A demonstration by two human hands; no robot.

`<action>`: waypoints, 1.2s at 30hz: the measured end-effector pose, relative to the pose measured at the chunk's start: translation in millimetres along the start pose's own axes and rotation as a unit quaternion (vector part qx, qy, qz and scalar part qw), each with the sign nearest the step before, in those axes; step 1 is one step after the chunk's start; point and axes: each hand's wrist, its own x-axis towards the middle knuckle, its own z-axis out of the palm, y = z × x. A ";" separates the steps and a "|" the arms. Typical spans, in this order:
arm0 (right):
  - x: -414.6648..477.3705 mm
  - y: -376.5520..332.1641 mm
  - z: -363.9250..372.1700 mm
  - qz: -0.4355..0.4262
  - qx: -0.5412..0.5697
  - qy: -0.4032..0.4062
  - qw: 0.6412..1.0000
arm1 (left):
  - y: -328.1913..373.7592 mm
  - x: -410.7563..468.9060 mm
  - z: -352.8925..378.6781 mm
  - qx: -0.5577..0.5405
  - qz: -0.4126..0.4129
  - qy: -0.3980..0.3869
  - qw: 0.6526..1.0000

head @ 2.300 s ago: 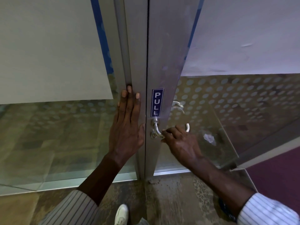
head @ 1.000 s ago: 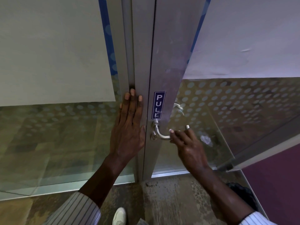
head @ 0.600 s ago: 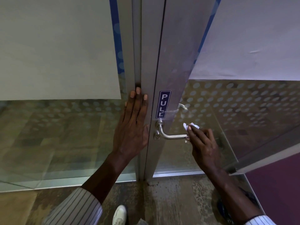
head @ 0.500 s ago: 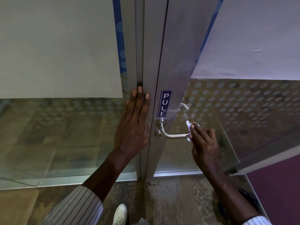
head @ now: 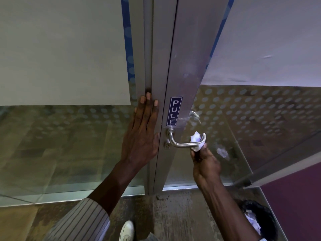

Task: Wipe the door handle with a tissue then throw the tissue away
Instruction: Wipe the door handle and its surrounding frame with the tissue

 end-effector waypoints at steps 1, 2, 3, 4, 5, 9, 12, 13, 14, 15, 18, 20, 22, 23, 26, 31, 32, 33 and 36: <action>-3.8 4.7 0.8 0.013 0.007 -0.009 1.000 | 0.7 -0.1 -0.4 0.000 0.001 -0.001 1.000; -7.0 10.5 2.0 0.023 0.009 -0.019 1.000 | 1.0 0.0 -1.0 -0.003 0.001 -0.002 1.000; -9.7 17.1 3.6 0.031 0.010 -0.028 0.999 | 1.0 0.2 -1.7 -0.005 0.001 -0.003 1.000; -12.2 23.5 6.2 0.037 0.011 -0.035 0.999 | 0.7 0.5 -2.4 -0.006 0.001 -0.003 1.000; -14.1 29.9 9.5 0.041 0.010 -0.043 0.998 | 0.2 0.7 -3.0 -0.003 0.003 -0.004 1.000; -21.3 47.6 19.4 0.036 -0.014 -0.082 0.996 | -2.1 0.2 -3.3 0.001 0.008 -0.008 1.000; -19.8 49.8 19.3 0.026 -0.030 -0.083 0.996 | -2.6 0.5 -1.9 0.000 0.009 -0.006 1.000; -19.1 47.6 18.2 0.026 -0.031 -0.078 0.996 | -2.3 0.8 -1.0 -0.002 0.009 -0.005 1.000; -18.3 44.5 16.7 0.030 -0.029 -0.071 0.997 | -1.9 0.8 0.3 -0.004 0.009 -0.005 1.000; -17.2 40.3 15.2 0.035 -0.024 -0.062 0.997 | -1.9 0.7 1.5 -0.004 0.009 -0.005 1.000; -9.1 22.0 6.4 0.028 0.014 -0.010 0.999 | -3.1 0.8 3.6 -0.003 0.010 -0.006 1.000; 2.8 8.0 -0.6 0.002 0.025 0.015 1.000 | -4.6 0.9 3.8 -0.002 0.011 -0.004 1.000; 13.8 -3.0 -4.5 -0.033 0.004 0.019 0.999 | -5.5 1.4 4.2 0.000 0.013 -0.002 1.000; 19.2 -7.3 -5.9 -0.049 -0.010 0.022 0.999 | -5.7 1.6 4.4 -0.001 0.014 -0.001 1.000; 32.7 -17.3 -6.9 -0.095 -0.065 0.036 0.993 | -4.8 1.7 5.3 -0.002 0.009 0.005 1.000; 20.1 -17.1 -6.3 -0.307 -0.460 0.061 0.831 | -3.6 1.9 7.1 -0.002 0.010 0.009 1.000; 14.5 -13.6 -8.7 -0.368 -0.530 0.046 0.762 | -3.4 2.3 7.7 0.001 0.011 0.011 1.000; 7.8 -9.7 -10.2 -0.408 -0.574 0.021 0.709 | -3.2 2.6 8.4 0.003 0.010 0.012 1.000; -10.0 7.4 -9.8 -0.451 -0.681 -0.012 0.577 | -2.0 2.6 9.2 0.009 0.007 0.016 1.000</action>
